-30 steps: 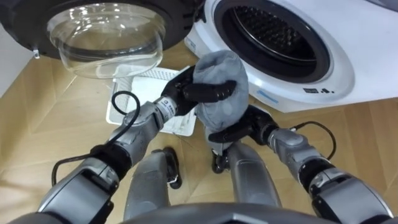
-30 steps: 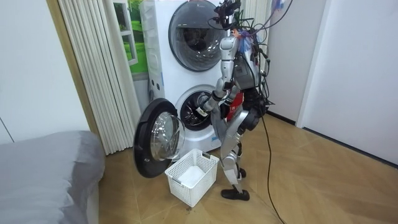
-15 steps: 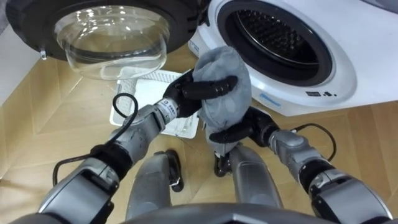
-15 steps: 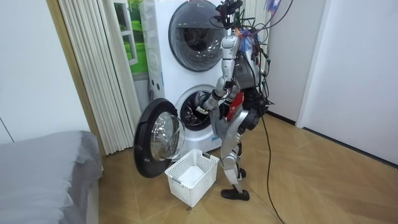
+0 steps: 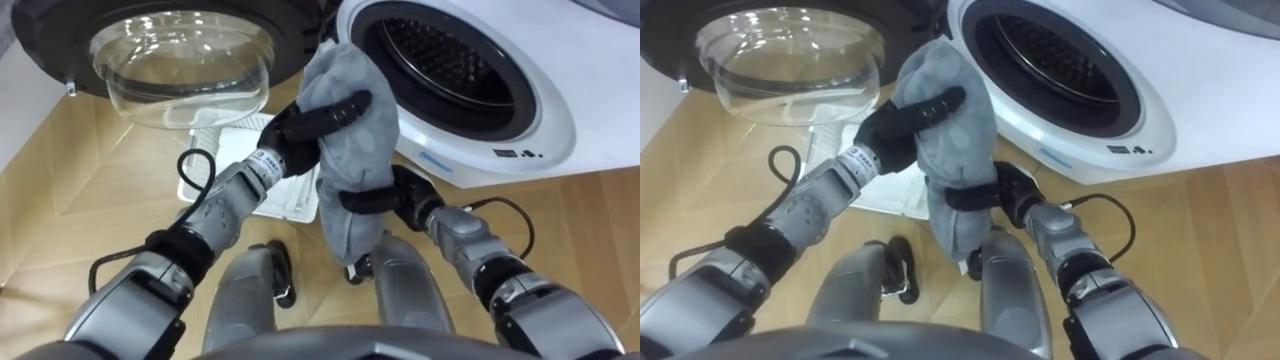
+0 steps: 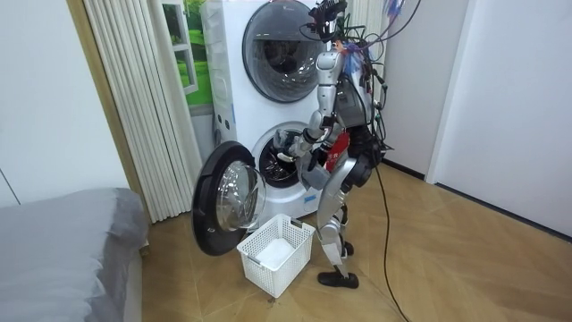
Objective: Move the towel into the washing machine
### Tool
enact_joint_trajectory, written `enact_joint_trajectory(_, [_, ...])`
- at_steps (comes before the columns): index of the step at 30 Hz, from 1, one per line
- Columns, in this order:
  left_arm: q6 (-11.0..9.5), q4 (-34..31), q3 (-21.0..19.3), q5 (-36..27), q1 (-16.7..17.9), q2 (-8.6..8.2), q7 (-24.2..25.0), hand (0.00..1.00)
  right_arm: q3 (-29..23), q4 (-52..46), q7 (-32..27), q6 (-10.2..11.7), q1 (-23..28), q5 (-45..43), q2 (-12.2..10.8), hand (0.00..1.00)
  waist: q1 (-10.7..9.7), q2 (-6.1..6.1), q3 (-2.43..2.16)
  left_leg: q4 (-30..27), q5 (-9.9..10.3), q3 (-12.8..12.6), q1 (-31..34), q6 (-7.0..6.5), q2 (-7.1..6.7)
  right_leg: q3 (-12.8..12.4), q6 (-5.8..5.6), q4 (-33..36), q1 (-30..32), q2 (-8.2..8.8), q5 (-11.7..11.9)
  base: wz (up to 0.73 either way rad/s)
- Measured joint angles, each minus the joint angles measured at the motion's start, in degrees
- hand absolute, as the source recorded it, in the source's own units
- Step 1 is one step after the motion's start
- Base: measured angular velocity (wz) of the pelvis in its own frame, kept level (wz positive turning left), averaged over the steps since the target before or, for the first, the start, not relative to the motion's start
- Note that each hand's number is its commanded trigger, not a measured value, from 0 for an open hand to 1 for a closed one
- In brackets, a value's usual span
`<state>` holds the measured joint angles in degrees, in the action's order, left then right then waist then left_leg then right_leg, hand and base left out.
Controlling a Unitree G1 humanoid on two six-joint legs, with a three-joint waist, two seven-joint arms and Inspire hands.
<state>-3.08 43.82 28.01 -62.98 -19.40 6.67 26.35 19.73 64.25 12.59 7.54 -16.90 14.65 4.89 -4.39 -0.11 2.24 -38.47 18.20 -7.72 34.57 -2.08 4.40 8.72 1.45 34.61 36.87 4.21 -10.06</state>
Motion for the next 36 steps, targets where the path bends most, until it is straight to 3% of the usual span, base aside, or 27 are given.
enact_joint_trajectory(6, [0.0, 0.0, -2.6, -0.1, 0.7, -0.96, 0.0, 0.00, -1.4, 0.0, -1.1, -0.1, 0.9, 0.9, 0.0, 1.00, 0.6, 0.06, 0.03, 0.3, 0.0, 0.0, -0.3, 0.08, -0.03, 0.2, 0.03, -0.9, -0.4, -0.29, 0.0, 0.00])
enact_joint_trajectory(12, [-0.3, 0.3, -7.0, 2.7, 4.1, -0.35, -1.6, 0.00, -3.1, 0.6, -3.1, -1.7, 3.5, 0.9, 1.5, 1.00, 4.9, 0.96, 0.30, 1.9, -0.4, 0.2, -0.7, 0.59, -0.04, 0.9, 0.32, -1.9, -0.7, -0.44, 0.2, 0.00])
enact_joint_trajectory(15, [-1.7, 4.4, -10.5, 13.2, 6.1, 0.00, -6.2, 0.00, -4.8, 2.8, -4.3, -2.8, 3.0, 1.7, 2.3, 1.00, 6.8, 1.12, 0.35, 3.0, -0.7, 0.0, -1.0, 0.74, -0.41, 1.1, 0.50, -1.8, -0.5, -0.07, -0.1, 0.02])
enact_joint_trajectory(16, [-2.0, 6.4, -11.6, 19.3, 6.7, 0.57, -8.4, 0.00, -5.5, 3.1, -4.4, -3.4, 3.0, 3.3, 2.6, 1.00, 7.2, 1.09, 0.35, 3.5, -0.9, 0.1, -1.2, 0.81, -0.76, 1.3, 0.55, -1.7, -0.6, 0.21, -0.4, 0.18])
enact_joint_trajectory(20, [-1.8, 10.9, -12.4, 36.8, 10.7, 2.18, -16.1, 0.00, -7.8, 5.0, -4.6, -5.4, 1.8, 11.0, 4.3, 1.00, 8.0, 1.13, 0.35, 4.3, -1.3, 0.2, -1.2, 0.65, -1.26, 1.8, 0.41, -2.0, -0.6, 0.81, -0.6, 0.11])
enact_joint_trajectory(24, [-1.6, 11.7, -12.5, 42.9, 12.7, 2.37, -20.9, 0.00, -8.7, 6.2, -5.2, -6.4, 0.9, 18.3, 6.4, 1.00, 8.0, 1.09, 0.37, 4.7, -1.7, 0.2, -1.1, 0.20, -1.93, 2.1, 0.09, -1.7, -0.5, 1.69, -0.8, 0.08])
enact_joint_trajectory(28, [-1.6, 14.2, -13.2, 47.6, 12.7, 2.86, -24.2, 0.00, -11.7, 9.6, -6.7, -7.0, -1.3, 23.3, 6.6, 1.00, 8.1, 0.79, 0.54, 4.2, -1.7, 0.4, -1.0, 0.10, -2.23, 2.3, -0.01, -1.1, -0.5, 2.03, -0.9, 0.05])
enact_joint_trajectory(36, [-1.6, 14.7, -15.1, 49.9, 14.0, 3.44, -27.7, 0.00, -13.4, 10.4, -6.7, -8.5, -2.3, 31.6, 8.8, 1.00, 8.3, 0.63, 0.57, 3.8, -2.0, 1.1, 1.2, -0.10, -3.12, 2.6, -0.04, 0.3, 1.8, 3.04, -1.2, 0.06])
